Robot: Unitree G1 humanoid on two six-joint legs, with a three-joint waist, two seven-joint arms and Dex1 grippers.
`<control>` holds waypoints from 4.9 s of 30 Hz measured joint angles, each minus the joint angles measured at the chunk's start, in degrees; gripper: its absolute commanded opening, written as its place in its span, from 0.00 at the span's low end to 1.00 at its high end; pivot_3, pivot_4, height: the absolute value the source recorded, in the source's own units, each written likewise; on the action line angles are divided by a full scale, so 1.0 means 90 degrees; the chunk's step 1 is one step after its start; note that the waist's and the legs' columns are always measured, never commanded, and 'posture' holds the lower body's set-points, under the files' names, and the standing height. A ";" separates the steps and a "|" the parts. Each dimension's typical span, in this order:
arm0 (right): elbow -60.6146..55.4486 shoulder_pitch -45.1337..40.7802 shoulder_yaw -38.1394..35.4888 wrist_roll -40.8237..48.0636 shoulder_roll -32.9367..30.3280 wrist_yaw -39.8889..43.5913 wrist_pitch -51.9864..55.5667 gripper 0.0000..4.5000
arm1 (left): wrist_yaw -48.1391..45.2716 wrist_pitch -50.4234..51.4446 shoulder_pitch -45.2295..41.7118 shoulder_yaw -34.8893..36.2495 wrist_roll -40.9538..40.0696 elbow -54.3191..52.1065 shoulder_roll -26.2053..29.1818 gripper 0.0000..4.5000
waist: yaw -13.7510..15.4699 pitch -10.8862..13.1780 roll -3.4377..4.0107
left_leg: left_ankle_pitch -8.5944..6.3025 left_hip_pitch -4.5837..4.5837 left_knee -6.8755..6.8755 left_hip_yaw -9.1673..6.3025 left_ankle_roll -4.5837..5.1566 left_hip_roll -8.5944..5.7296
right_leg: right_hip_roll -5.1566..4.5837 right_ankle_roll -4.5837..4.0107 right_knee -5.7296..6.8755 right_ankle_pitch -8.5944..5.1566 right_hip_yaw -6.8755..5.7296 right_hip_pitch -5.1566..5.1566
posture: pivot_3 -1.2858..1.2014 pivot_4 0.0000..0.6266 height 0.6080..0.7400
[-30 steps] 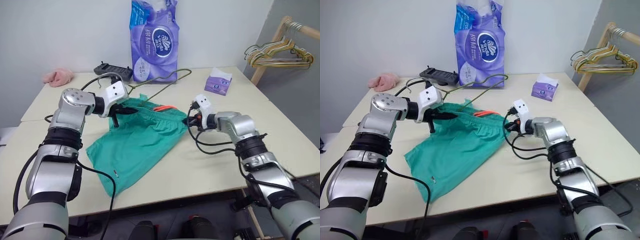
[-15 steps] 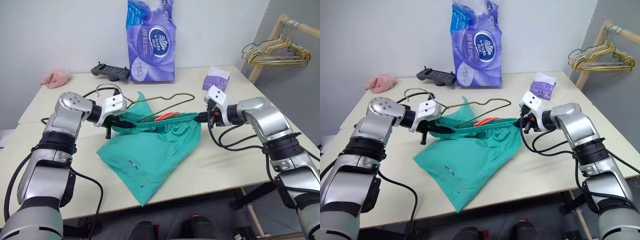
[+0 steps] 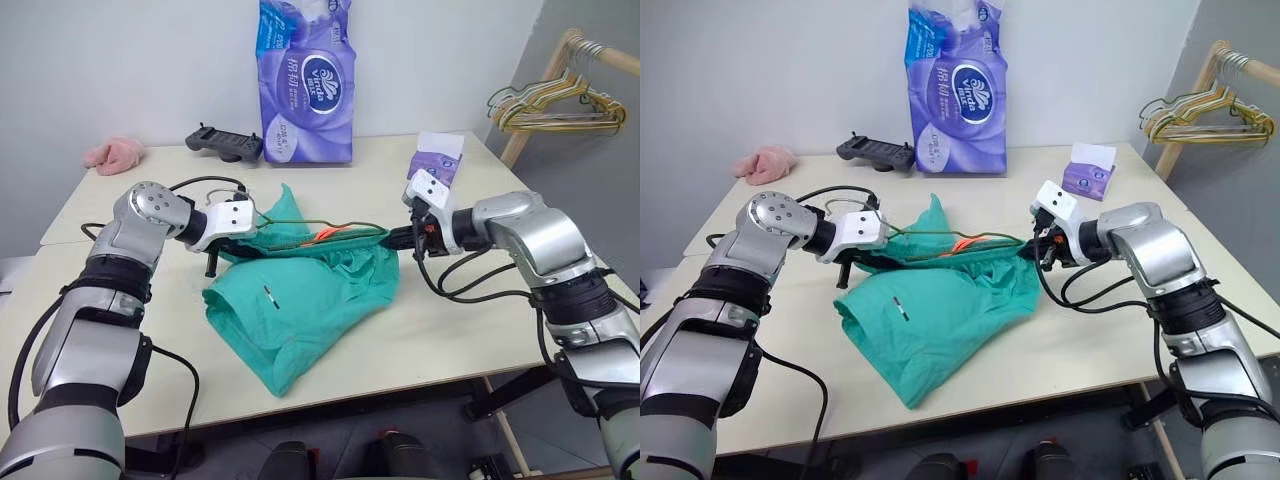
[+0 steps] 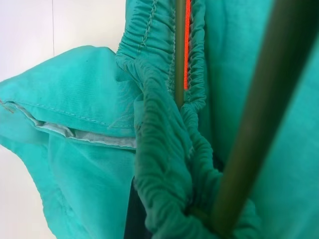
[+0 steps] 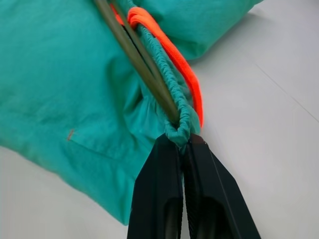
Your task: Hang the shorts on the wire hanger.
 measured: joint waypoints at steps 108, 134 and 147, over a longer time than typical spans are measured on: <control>-0.0495 -0.0534 0.1303 -0.1834 -0.0097 -0.0071 -0.1606 0.97 | 0.2150 -0.1015 -0.1213 -0.1121 0.1568 0.1846 -0.0754 0.00 | 0.0001 -0.0019 -0.0019 | 0.0000 0.0000 0.0006 0.0004 0.0000 -0.0004 | -0.0001 0.0001 0.0000 0.0001 -0.0003 0.0001 | 0.54 0.03 1.00; 0.4066 -0.1148 0.1817 -0.3489 0.1462 -0.0961 -0.4437 0.55 | 0.2074 -0.0934 -0.1222 -0.1084 0.1563 0.1801 -0.0825 0.00 | -0.0017 -0.0019 -0.0018 | 0.0001 0.0000 0.0004 0.0007 -0.0001 -0.0003 | -0.0002 -0.0001 0.0008 0.0002 0.0004 -0.0002 | 0.56 0.02 1.00; 0.3986 -0.1157 0.1791 -0.3695 0.1491 -0.0948 -0.4541 0.01 | 0.2071 -0.0933 -0.1213 -0.1032 0.1563 0.1761 -0.0814 0.00 | -0.0014 -0.0020 -0.0017 | 0.0001 0.0000 0.0004 0.0006 -0.0001 -0.0003 | -0.0003 -0.0001 0.0009 0.0002 0.0004 -0.0002 | 0.56 0.00 1.00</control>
